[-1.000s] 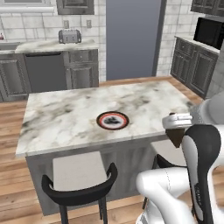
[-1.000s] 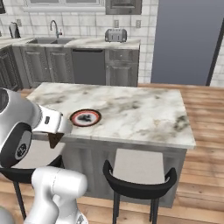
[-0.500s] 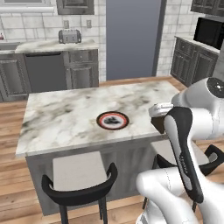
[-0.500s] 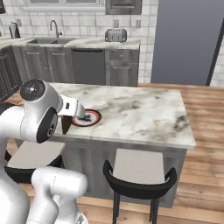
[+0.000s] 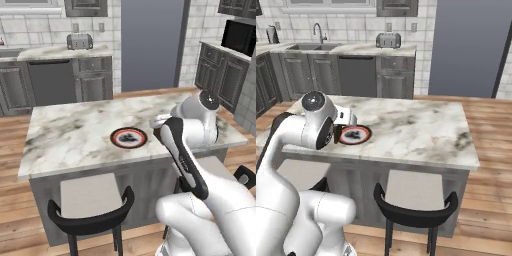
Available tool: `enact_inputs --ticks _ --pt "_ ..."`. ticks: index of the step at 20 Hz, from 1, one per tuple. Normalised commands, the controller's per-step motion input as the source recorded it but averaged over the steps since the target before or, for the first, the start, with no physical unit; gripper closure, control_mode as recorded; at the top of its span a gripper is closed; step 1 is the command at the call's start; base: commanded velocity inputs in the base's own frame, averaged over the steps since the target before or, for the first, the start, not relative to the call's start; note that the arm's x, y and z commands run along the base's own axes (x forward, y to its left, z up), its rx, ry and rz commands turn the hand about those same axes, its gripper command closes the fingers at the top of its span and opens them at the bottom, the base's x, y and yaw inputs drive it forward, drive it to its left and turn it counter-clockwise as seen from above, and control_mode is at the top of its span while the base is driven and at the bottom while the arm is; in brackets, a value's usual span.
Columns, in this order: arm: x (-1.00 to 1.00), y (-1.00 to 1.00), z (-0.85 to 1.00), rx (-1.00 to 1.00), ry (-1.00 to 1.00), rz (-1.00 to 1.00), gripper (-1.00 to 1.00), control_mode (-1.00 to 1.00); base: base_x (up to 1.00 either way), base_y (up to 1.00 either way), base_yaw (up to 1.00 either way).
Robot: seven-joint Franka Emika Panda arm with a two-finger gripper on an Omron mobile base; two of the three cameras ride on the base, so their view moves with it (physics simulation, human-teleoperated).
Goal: Start the toaster. Once the lever pops up, take the bread to the plate on the dining counter.
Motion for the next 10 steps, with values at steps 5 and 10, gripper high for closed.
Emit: enact_inputs --ticks 5,10 --pt "0.95 0.19 -0.40 0.00 0.00 0.02 1.00 -1.00 0.00 0.00 0.00" --pt "0.71 0.02 -0.34 0.01 0.00 0.04 1.00 -1.00 0.00 0.00 0.00"
